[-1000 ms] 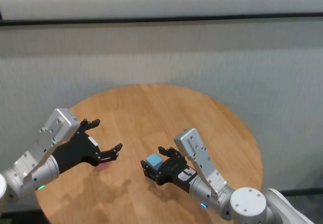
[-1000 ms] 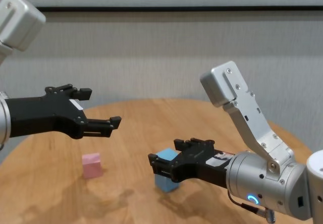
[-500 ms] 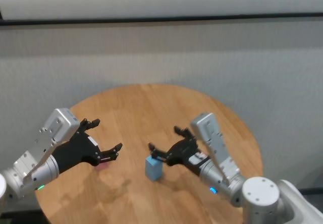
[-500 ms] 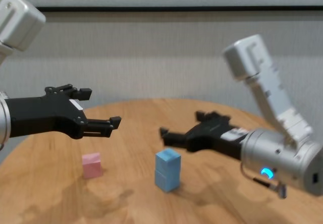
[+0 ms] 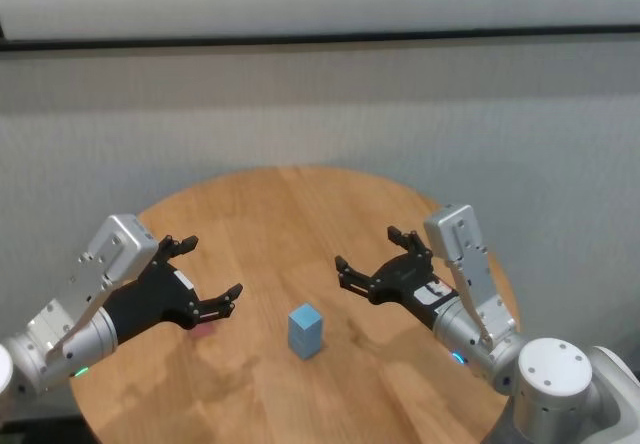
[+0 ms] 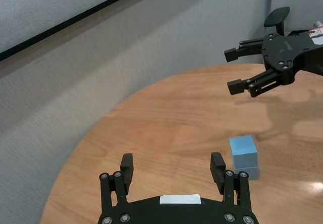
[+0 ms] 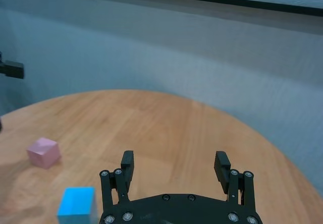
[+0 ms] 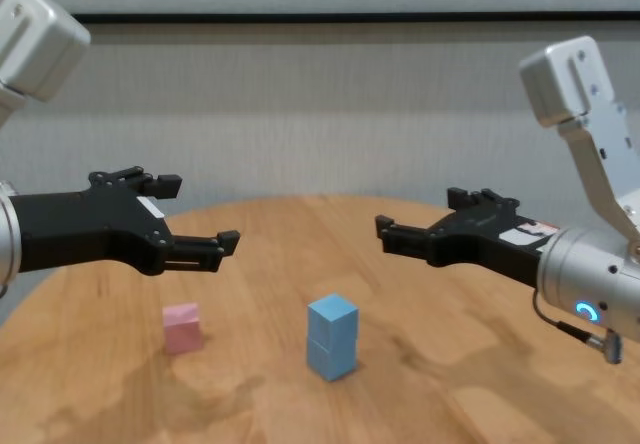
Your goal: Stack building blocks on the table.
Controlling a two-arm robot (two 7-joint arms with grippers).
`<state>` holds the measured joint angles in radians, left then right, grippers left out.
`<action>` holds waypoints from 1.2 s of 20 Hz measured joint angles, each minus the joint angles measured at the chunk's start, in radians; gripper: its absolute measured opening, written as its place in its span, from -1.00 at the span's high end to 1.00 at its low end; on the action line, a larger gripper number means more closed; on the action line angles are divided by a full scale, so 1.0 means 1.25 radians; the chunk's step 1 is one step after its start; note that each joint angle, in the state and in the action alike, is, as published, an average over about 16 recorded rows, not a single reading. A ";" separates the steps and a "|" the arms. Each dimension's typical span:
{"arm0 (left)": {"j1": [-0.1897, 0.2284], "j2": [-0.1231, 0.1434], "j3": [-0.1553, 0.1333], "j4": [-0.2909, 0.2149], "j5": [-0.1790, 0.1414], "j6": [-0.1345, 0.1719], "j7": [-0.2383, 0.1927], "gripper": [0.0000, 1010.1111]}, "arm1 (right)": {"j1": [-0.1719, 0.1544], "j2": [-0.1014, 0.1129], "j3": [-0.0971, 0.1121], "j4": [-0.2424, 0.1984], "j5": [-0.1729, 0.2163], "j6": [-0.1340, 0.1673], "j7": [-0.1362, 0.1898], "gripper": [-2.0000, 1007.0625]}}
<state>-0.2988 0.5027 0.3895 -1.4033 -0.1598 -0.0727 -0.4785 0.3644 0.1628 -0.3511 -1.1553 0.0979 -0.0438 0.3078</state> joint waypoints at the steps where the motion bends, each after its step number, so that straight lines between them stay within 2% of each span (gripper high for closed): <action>1: 0.000 0.000 0.000 0.000 0.000 0.000 0.000 -0.98 | 0.000 0.004 0.003 0.000 -0.001 -0.002 0.000 -0.99; 7: 0.000 0.000 0.000 0.000 0.000 0.000 0.000 -0.98 | 0.002 0.021 0.011 0.007 -0.009 -0.012 0.001 -0.99; 13: 0.001 0.003 -0.004 0.008 0.002 0.005 0.000 -0.98 | 0.003 0.030 0.013 0.012 -0.013 -0.015 0.005 -0.99; 20: 0.006 0.007 -0.015 0.025 0.005 0.024 0.003 -0.98 | 0.004 0.030 0.012 0.013 -0.013 -0.015 0.006 -0.99; 24: 0.012 0.005 -0.024 0.030 0.007 0.045 0.013 -0.98 | 0.004 0.029 0.012 0.013 -0.012 -0.015 0.006 -0.99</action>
<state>-0.2833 0.5092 0.3591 -1.3662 -0.1511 -0.0167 -0.4627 0.3687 0.1987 -0.3358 -1.1392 0.0833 -0.0625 0.3153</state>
